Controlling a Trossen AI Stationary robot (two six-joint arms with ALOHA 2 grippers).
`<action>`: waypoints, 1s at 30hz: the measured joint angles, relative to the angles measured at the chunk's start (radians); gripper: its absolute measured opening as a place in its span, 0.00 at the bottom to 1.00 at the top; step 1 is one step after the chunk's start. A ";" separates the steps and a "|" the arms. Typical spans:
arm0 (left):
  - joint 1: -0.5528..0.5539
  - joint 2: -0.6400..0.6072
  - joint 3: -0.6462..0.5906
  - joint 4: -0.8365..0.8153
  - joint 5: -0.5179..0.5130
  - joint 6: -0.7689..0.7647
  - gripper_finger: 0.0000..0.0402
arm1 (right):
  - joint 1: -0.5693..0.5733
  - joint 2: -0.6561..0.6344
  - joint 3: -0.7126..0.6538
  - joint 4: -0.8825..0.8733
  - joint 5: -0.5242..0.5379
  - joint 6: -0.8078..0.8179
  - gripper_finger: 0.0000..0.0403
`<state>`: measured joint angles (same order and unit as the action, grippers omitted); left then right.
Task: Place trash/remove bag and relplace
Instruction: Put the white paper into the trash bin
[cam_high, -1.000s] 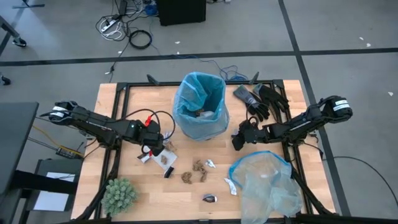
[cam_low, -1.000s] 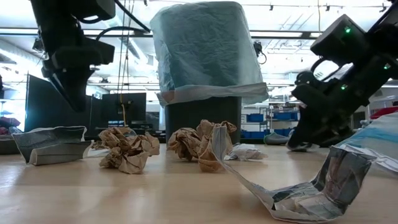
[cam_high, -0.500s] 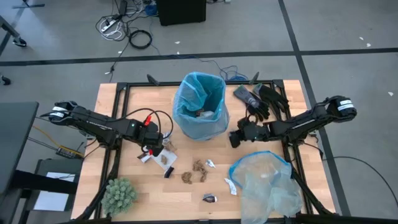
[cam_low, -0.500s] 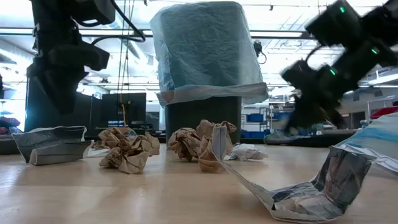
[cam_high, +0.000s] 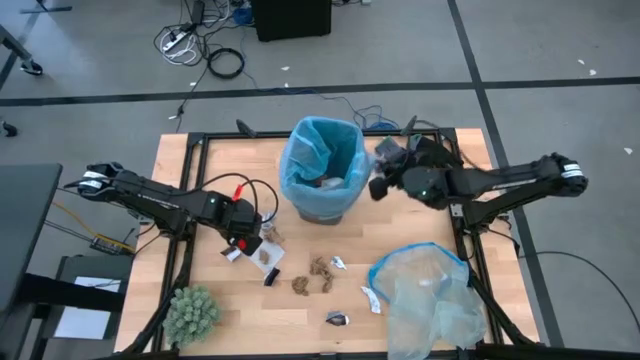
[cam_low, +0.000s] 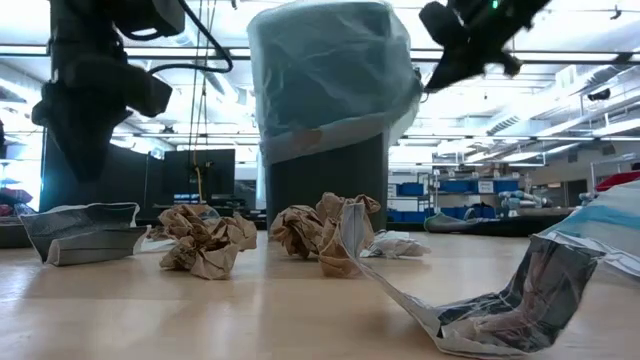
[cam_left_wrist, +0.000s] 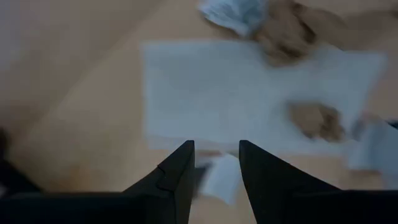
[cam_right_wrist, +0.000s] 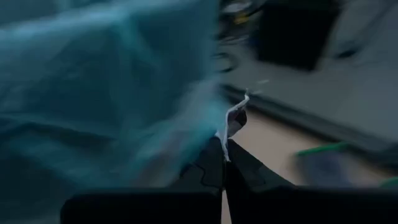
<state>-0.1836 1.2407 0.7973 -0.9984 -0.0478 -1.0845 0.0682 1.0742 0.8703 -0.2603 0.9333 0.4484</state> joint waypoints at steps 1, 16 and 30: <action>-0.004 0.001 0.000 0.012 0.007 0.000 0.34 | -0.002 -0.001 0.038 -0.053 0.036 -0.028 0.00; -0.070 0.000 0.001 0.182 -0.105 0.061 0.34 | -0.071 0.005 0.178 0.103 -0.252 -0.533 0.00; -0.085 0.001 0.001 0.201 -0.269 0.279 0.34 | -0.148 0.105 0.178 0.334 -0.747 -0.587 0.00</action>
<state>-0.2684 1.2415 0.7979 -0.7977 -0.3172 -0.8050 -0.0799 1.1797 1.0481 0.0734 0.1863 -0.1385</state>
